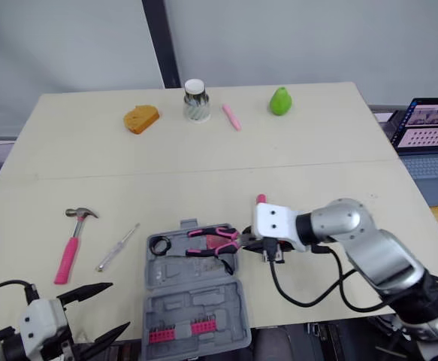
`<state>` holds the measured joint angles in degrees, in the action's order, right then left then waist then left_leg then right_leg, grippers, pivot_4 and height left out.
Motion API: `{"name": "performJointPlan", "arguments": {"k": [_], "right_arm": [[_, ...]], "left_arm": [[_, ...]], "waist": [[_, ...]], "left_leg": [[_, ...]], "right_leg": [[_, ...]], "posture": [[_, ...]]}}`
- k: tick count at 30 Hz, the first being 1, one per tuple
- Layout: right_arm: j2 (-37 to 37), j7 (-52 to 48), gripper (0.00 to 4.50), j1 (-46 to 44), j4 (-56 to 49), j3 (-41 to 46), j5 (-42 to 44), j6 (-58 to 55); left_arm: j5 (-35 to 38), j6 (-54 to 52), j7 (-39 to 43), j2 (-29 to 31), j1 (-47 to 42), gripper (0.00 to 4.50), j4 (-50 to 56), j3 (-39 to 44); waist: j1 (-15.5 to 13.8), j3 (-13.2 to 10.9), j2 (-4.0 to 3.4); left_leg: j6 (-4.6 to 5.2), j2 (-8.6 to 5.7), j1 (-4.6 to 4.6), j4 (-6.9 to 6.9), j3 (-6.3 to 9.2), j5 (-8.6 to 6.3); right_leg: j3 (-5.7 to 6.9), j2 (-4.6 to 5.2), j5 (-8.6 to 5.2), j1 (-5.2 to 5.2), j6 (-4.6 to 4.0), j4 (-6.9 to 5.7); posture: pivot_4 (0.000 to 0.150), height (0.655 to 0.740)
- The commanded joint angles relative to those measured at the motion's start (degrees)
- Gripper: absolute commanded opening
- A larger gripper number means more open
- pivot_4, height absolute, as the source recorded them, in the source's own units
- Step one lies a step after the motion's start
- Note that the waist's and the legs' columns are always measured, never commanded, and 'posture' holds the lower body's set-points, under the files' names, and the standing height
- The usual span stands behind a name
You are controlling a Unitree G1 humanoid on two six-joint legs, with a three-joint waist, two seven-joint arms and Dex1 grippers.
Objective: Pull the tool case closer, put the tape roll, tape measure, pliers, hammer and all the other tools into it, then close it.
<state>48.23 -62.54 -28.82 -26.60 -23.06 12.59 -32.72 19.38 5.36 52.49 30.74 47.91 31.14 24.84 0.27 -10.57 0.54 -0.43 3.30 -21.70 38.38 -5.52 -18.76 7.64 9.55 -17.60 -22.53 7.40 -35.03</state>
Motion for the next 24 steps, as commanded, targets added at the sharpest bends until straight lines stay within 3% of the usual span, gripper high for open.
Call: {"name": "performJointPlan", "arguments": {"k": [1, 13, 24], "right_arm": [[-2.6, 0.2, 0.98, -2.4, -3.2, -3.9, -1.3, -4.4], [-14.5, 5.7, 0.98, -9.6, -1.9, -15.9, -7.7, -14.4], [-17.1, 6.2, 0.98, -9.9, 2.6, -18.1, -10.9, -12.4]], "left_arm": [[0.7, 2.0, -0.8, -2.0, 3.1, 4.5, 2.1, 1.1], [1.2, 2.5, -2.5, -4.7, 6.5, 4.5, 5.4, 0.2], [3.6, -0.1, -4.6, -4.7, 5.2, 4.5, 6.5, 0.6]], "waist": [[0.0, 0.0, 0.04], [0.2, 0.1, 0.06], [1.1, 0.1, 0.13]], "left_leg": [[-0.02, 0.02, 0.0, 0.01, 0.0, -0.03], [-0.13, 0.4, -0.68, 0.76, -0.1, -0.25], [-0.13, 0.43, -0.71, 0.76, -0.61, -0.25]], "right_leg": [[0.0, -0.01, 0.0, -0.01, 0.0, 0.01], [-0.03, -0.32, 0.0, -0.7, -0.12, -0.43], [-0.05, -0.32, 0.0, -0.87, -0.14, -0.56]], "posture": [[0.15, 0.74], [0.15, 0.74], [0.15, 0.74]]}}
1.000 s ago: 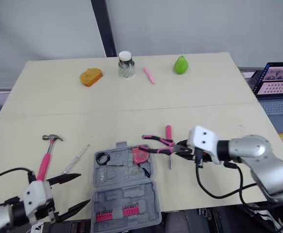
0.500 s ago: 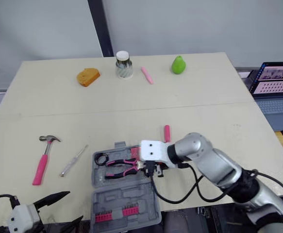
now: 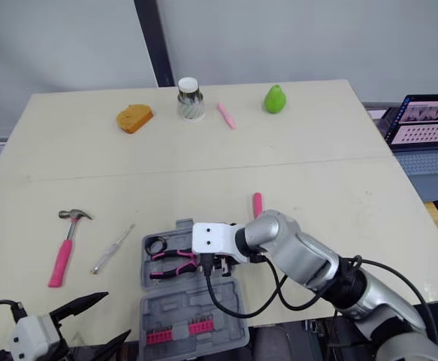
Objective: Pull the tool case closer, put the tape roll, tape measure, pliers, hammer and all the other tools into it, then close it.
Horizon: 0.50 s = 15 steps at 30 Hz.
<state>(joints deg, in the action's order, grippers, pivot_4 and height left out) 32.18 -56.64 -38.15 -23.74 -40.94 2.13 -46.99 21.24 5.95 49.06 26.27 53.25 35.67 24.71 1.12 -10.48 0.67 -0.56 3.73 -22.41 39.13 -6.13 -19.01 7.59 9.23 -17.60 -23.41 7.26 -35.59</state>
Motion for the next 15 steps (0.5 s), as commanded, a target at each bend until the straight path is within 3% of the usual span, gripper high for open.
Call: {"name": "performJointPlan", "arguments": {"k": [1, 15], "right_arm": [[-1.3, 0.3, 0.98, -0.5, 0.1, -0.4, -0.7, 2.2], [-4.5, 0.2, 0.98, 0.2, 2.7, -2.1, -3.2, 4.3]], "left_arm": [[2.1, -1.4, -1.6, -0.3, -0.3, 4.5, 2.1, 0.8], [1.3, -2.5, -3.3, -0.2, -0.6, 4.5, 2.7, 0.4]], "waist": [[0.4, 0.0, 0.0], [0.6, 0.0, 0.01]], "left_leg": [[0.0, 0.0, 0.0, 0.0, 0.0, 0.0], [0.02, 0.01, 0.01, 0.0, -0.09, -0.03]], "right_leg": [[0.0, 0.0, 0.0, 0.0, 0.0, -0.01], [-0.01, 0.0, 0.0, -0.03, 0.0, -0.03]], "posture": [[0.15, 0.74], [0.15, 0.74]]}}
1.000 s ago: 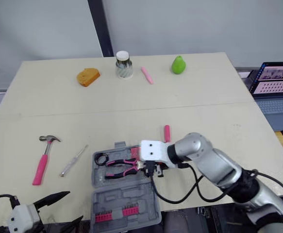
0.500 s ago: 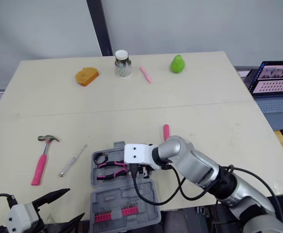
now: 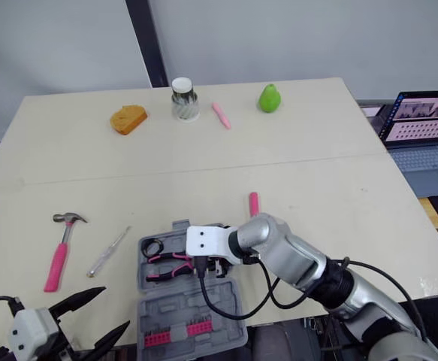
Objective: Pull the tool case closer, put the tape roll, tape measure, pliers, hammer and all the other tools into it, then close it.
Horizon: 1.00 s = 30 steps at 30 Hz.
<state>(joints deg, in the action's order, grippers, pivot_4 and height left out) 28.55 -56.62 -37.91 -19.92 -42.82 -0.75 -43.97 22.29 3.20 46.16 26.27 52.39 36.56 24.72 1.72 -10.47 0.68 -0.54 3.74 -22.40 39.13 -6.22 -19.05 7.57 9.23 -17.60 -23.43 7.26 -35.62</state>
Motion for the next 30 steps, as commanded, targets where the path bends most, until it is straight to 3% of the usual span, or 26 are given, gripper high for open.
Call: {"name": "performJointPlan", "arguments": {"k": [1, 22, 27, 29, 30], "right_arm": [[-1.0, 0.2, 0.98, 0.1, -1.0, -0.4, -0.5, 1.5], [-3.8, 0.8, 0.98, 1.2, 0.8, -1.6, -2.3, 2.6], [-5.5, 1.4, 3.26, 1.2, 0.4, 1.9, -0.2, 1.0], [-5.7, 0.9, 4.4, 1.4, -0.8, 3.9, 1.4, 1.4], [-6.2, 0.9, 4.46, 1.7, -1.2, 5.3, 2.6, 2.2]], "left_arm": [[0.2, 0.3, -0.5, -0.1, 0.2, 4.5, 1.8, 0.4], [-0.4, -0.3, -1.4, 0.1, -0.2, 4.5, 1.7, 0.6], [-0.5, -0.5, -1.7, 0.2, -0.6, 4.5, 1.7, 0.4], [-0.5, -0.5, -1.7, 0.2, -0.6, 4.5, 1.6, 0.4], [-0.5, -0.4, -1.7, 0.2, -0.6, 4.5, 1.6, 0.3]], "waist": [[0.0, 0.0, 0.0], [0.0, 0.0, 0.02], [0.1, 0.0, 0.02], [0.0, 0.0, 0.02], [0.0, 0.0, 0.04]], "left_leg": [[0.0, 0.0, 0.0, 0.0, 0.0, 0.0], [0.0, 0.01, 0.01, 0.0, -0.03, -0.01], [-0.01, 0.03, 0.01, 0.0, -0.06, -0.01], [-0.01, 0.02, 0.01, 0.0, -0.06, -0.01], [0.0, 0.02, 0.01, 0.0, -0.09, -0.01]], "right_leg": [[0.0, 0.0, 0.0, 0.0, 0.0, 0.0], [0.0, 0.0, 0.0, -0.01, 0.0, -0.03], [0.0, 0.0, 0.0, -0.05, 0.0, -0.09], [0.0, 0.0, 0.0, -0.04, 0.0, -0.12], [-0.01, 0.0, 0.0, -0.04, 0.0, -0.13]], "posture": [[0.15, 0.74], [0.15, 0.74], [0.15, 0.74], [0.15, 0.74], [0.15, 0.74]]}}
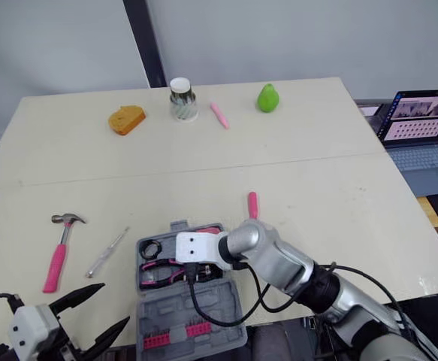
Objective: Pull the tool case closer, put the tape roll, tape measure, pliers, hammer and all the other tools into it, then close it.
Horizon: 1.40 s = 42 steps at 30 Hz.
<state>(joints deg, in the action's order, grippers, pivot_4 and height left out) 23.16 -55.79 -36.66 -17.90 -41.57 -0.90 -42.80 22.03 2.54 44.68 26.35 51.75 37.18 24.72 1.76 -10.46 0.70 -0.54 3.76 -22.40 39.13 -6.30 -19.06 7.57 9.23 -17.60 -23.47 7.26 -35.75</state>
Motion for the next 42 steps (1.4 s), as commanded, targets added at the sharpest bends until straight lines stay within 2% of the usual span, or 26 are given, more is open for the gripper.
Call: {"name": "performJointPlan", "arguments": {"k": [1, 3, 6, 11, 13, 28, 42], "right_arm": [[-1.1, 0.8, 4.46, 1.0, -2.8, 5.4, 3.2, 2.7], [-1.6, 1.6, 4.46, 2.0, -1.8, 7.0, 3.5, 6.0], [-4.0, 3.4, 3.58, 4.0, 1.5, 8.1, 3.8, 9.8], [-8.1, 6.2, 1.26, 6.1, 7.4, 8.0, 2.9, 15.7], [-9.3, 6.9, 0.1, 7.1, 10.3, 6.9, 1.9, 18.8], [-11.2, 6.5, 0.1, 9.1, 20.7, 3.0, -3.7, 25.1], [-8.7, 7.3, 0.1, 8.8, 25.6, -2.2, -15.4, 32.6]], "left_arm": [[-0.3, 0.2, -0.2, 0.1, 0.0, 4.5, 1.0, 0.3], [-0.3, 0.1, -0.2, 0.2, -0.2, 4.5, 0.9, 0.1], [-0.7, -0.2, -0.6, 0.3, -1.0, 4.5, 0.9, -0.5], [-1.0, -0.7, -1.0, 0.3, -1.9, 4.5, 0.9, -1.0], [-1.2, -0.7, -1.0, 0.2, -2.0, 4.5, 0.9, -1.1], [-1.9, -1.0, -1.5, 0.0, -2.1, 4.5, 1.3, -1.4], [-2.3, -1.5, -2.1, 0.1, -3.0, 4.5, 1.2, -1.8]], "waist": [[-0.1, 0.0, 0.04], [-0.1, 0.1, 0.11], [-0.1, 0.1, 0.13], [0.1, 0.1, 0.14], [0.0, 0.1, 0.14], [0.0, 0.2, 0.16], [0.0, 0.9, 0.09]], "left_leg": [[0.01, 0.0, 0.0, 0.0, -0.01, -0.01], [0.01, 0.0, 0.0, 0.0, -0.01, -0.01], [0.01, 0.0, 0.02, 0.0, -0.03, -0.01], [0.0, 0.01, 0.05, 0.0, -0.08, -0.01], [0.0, 0.01, 0.05, 0.0, -0.1, -0.01], [-0.01, 0.03, 0.1, 0.0, -0.17, -0.02], [-0.05, 0.08, 0.28, -0.01, -0.31, -0.09]], "right_leg": [[0.0, 0.0, 0.0, 0.01, 0.0, 0.0], [0.0, 0.0, 0.0, 0.01, 0.0, 0.01], [0.0, 0.0, 0.0, 0.01, 0.0, 0.0], [0.0, 0.0, 0.0, 0.0, 0.0, -0.14], [0.0, 0.0, 0.0, -0.02, 0.0, -0.15], [-0.03, 0.0, 0.0, -0.01, 0.0, -0.17], [-0.04, 0.0, 0.0, 0.03, -0.01, -0.16]], "posture": [[0.15, 0.74], [0.15, 0.74], [0.15, 0.74], [0.15, 0.74], [0.15, 0.74], [0.15, 0.74], [0.15, 0.74]]}}
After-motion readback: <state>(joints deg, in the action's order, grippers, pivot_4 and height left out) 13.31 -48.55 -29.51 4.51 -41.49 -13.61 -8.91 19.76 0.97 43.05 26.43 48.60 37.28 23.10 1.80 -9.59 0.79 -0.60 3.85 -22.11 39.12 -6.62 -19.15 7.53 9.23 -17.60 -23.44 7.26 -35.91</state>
